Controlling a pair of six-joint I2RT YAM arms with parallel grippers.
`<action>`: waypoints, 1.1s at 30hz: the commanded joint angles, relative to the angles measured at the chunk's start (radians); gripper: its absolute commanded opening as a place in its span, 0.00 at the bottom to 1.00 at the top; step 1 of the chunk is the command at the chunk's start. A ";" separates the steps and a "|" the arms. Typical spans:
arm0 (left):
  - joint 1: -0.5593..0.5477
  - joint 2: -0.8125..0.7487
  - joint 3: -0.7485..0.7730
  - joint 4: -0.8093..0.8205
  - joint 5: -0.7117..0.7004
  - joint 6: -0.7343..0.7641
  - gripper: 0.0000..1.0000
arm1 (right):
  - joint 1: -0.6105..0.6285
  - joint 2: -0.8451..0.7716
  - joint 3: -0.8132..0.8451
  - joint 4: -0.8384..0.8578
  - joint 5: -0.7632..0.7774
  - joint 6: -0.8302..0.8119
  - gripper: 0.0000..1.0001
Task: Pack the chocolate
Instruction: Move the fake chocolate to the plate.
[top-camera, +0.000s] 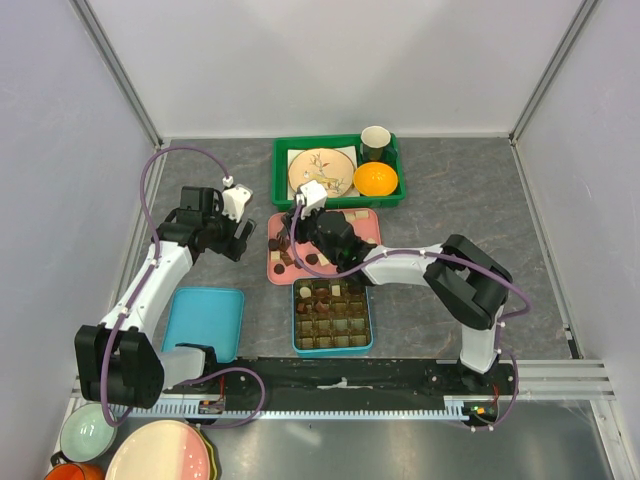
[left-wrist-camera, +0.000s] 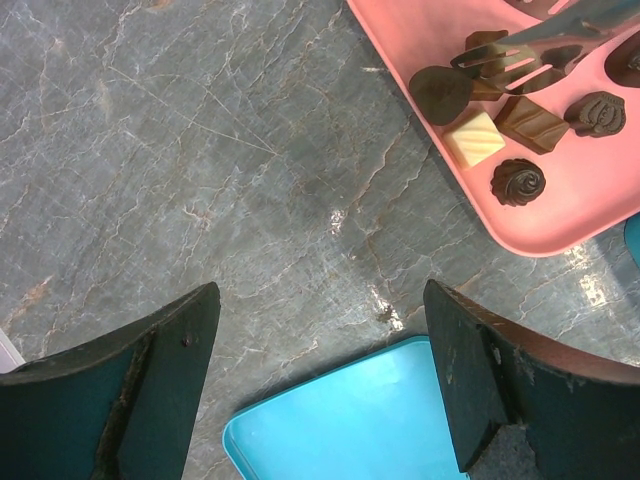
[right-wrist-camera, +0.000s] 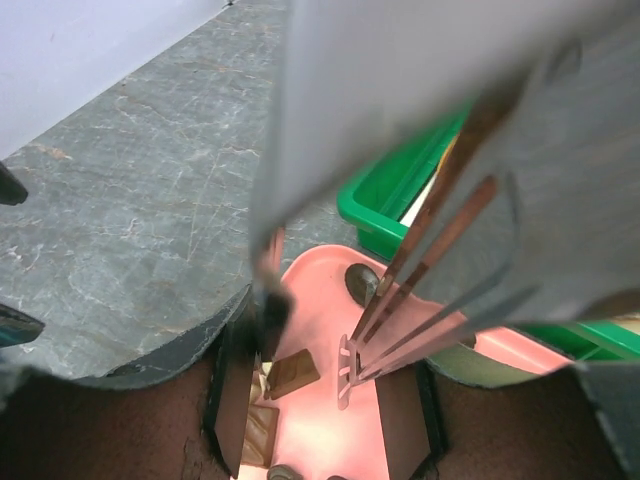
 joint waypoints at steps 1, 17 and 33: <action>0.008 -0.023 -0.006 0.025 -0.009 0.034 0.89 | -0.006 0.027 0.023 -0.007 0.004 0.018 0.54; 0.008 -0.021 0.002 0.025 0.003 0.030 0.89 | -0.051 -0.097 -0.090 -0.052 0.099 -0.076 0.52; 0.008 -0.027 -0.006 0.024 -0.003 0.034 0.89 | -0.054 -0.125 -0.060 -0.012 -0.018 -0.042 0.55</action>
